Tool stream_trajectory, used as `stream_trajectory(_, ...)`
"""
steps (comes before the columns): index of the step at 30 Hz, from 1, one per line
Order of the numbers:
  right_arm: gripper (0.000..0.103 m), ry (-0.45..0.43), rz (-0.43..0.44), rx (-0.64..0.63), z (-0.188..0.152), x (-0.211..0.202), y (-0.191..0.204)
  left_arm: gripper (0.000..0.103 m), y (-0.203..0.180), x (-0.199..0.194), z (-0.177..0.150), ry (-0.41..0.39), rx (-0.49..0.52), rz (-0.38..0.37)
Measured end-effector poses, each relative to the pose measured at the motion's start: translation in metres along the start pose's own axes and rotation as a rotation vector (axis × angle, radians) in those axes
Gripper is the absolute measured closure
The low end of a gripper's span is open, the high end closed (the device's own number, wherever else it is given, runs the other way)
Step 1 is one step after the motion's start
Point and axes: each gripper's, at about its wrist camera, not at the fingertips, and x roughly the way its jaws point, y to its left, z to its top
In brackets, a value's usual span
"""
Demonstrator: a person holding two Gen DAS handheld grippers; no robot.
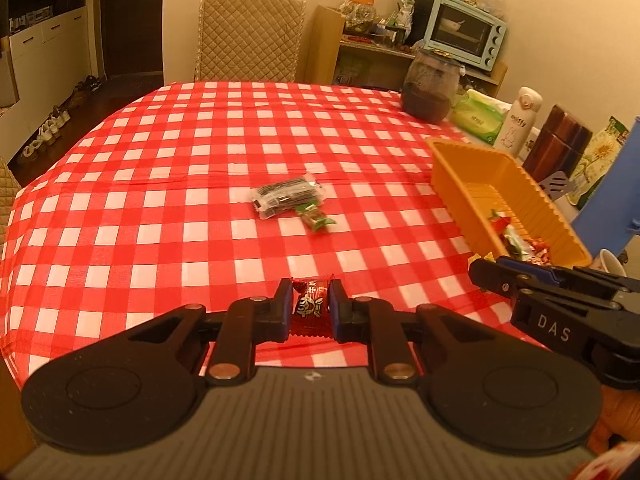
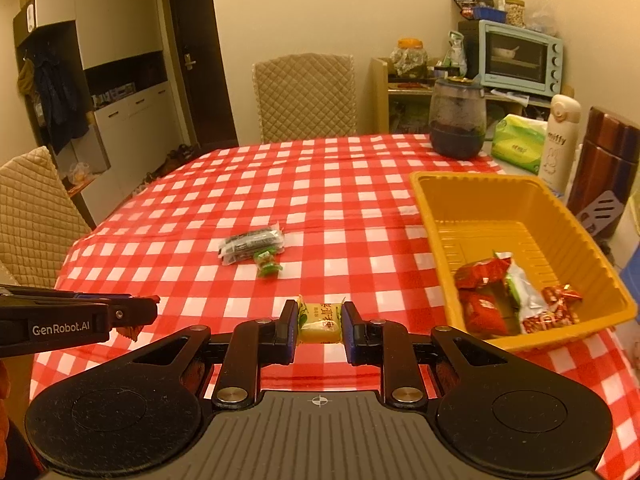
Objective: Organize snacks
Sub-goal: 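Carry both held candies into the orange tray and open both tools to release them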
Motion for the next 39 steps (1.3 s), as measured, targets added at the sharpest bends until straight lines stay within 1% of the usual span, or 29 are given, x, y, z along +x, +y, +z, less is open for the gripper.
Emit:
stream_trajectory(8,0.080,-0.008,-0.034,0.024,0.002,-0.024,-0.011,0.086,-0.021,-0.015,0.000,-0.018,0.025,-0.025)
stream_trajectory(19,0.080,-0.032,-0.090,0.071,0.005,-0.048,-0.041,0.086,-0.059,-0.021,0.003,-0.027,0.067,-0.070)
stream_trajectory(29,0.080,-0.058,-0.137,0.126,0.009,-0.064,-0.071,0.086,-0.092,-0.018,0.013,-0.034,0.101,-0.120)
stream_trajectory(39,0.080,-0.079,-0.194,0.180,0.012,-0.076,-0.109,0.086,-0.129,-0.002,0.025,-0.025,0.135,-0.181)
